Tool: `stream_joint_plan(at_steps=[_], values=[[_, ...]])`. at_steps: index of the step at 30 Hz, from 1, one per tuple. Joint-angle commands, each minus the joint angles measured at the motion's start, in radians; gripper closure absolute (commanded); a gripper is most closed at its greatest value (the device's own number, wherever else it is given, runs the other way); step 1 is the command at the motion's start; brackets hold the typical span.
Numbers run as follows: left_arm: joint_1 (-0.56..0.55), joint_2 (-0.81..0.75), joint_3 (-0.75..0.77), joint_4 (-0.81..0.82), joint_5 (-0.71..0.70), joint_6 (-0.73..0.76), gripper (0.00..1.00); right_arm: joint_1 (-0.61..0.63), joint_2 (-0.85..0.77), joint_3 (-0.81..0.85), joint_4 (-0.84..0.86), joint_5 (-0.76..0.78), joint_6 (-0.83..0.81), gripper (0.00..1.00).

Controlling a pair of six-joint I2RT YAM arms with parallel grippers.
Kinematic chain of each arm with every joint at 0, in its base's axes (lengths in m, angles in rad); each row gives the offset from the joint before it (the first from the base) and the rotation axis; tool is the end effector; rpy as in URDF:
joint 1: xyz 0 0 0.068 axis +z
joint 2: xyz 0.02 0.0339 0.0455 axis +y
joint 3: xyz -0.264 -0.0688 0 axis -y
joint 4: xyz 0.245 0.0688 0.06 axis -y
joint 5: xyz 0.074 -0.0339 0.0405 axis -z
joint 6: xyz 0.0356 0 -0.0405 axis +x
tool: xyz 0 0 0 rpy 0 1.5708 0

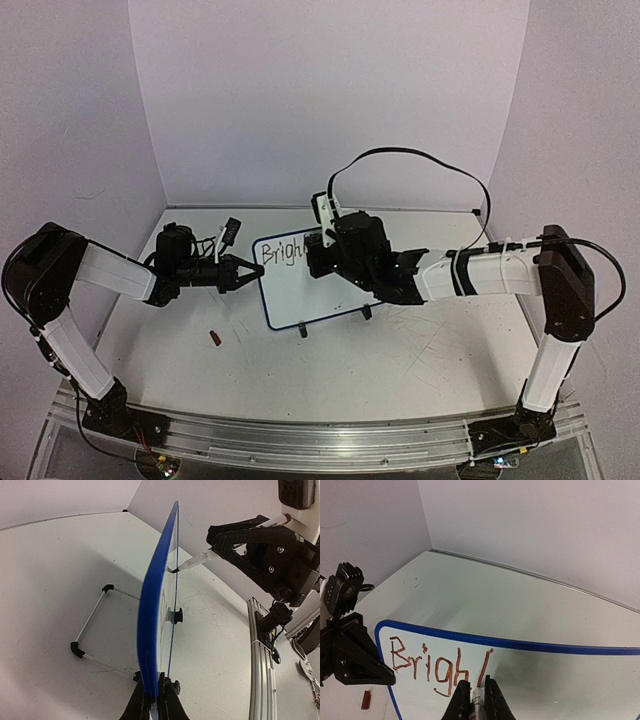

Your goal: Write a sentence on the whiteboard

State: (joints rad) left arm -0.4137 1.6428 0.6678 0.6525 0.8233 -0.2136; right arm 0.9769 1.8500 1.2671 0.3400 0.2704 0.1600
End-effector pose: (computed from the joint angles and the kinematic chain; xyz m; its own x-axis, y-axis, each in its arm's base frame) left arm 0.2818 -0.1523 0.1766 -0.4765 0.0518 -0.8776 0.8280 0.3620 -0.4282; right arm 0.2516 0.3556 0.2565 -0.2370 -0.0766 -0.9685 -0.6238 0.7763 0.0912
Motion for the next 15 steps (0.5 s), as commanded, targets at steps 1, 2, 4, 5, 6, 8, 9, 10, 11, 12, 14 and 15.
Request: stream_joint_plan(at_steps=[1, 2, 4, 5, 6, 8, 9, 10, 11, 12, 14, 15], values=[[0.004, -0.028, 0.023, -0.009, -0.039, 0.063, 1.0, -0.004, -0.019, -0.013, -0.01, 0.028, 0.01, 1.0], [0.004, -0.028, 0.023, -0.009, -0.039, 0.063, 1.0, -0.004, -0.021, -0.014, -0.012, 0.032, 0.009, 1.0], [0.004, -0.027, 0.023, -0.009, -0.04, 0.063, 1.0, -0.004, -0.026, -0.015, -0.014, 0.041, 0.005, 1.0], [0.004, -0.027, 0.023, -0.009, -0.04, 0.063, 1.0, -0.003, -0.03, -0.015, -0.015, 0.043, 0.002, 1.0], [0.003, -0.027, 0.023, -0.009, -0.04, 0.063, 1.0, -0.004, -0.032, -0.016, -0.015, 0.046, 0.0, 1.0], [0.003, -0.026, 0.023, -0.01, -0.041, 0.063, 1.0, -0.004, -0.035, -0.016, -0.016, 0.052, -0.005, 1.0], [0.004, -0.025, 0.023, -0.011, -0.041, 0.063, 1.0, -0.004, -0.037, -0.015, -0.017, 0.055, -0.005, 1.0], [0.004, -0.025, 0.022, -0.01, -0.041, 0.063, 1.0, -0.004, -0.04, -0.016, -0.017, 0.061, -0.008, 1.0], [0.003, -0.025, 0.022, -0.01, -0.041, 0.063, 1.0, -0.004, -0.043, -0.017, -0.017, 0.069, -0.012, 1.0], [0.003, -0.025, 0.023, -0.01, -0.041, 0.063, 1.0, -0.004, -0.047, -0.016, -0.016, 0.083, -0.017, 1.0], [0.003, -0.026, 0.024, -0.011, -0.04, 0.063, 1.0, -0.004, -0.054, -0.011, -0.016, 0.103, -0.032, 1.0], [0.003, -0.025, 0.024, -0.011, -0.04, 0.063, 1.0, -0.003, -0.059, -0.007, -0.015, 0.108, -0.039, 1.0]])
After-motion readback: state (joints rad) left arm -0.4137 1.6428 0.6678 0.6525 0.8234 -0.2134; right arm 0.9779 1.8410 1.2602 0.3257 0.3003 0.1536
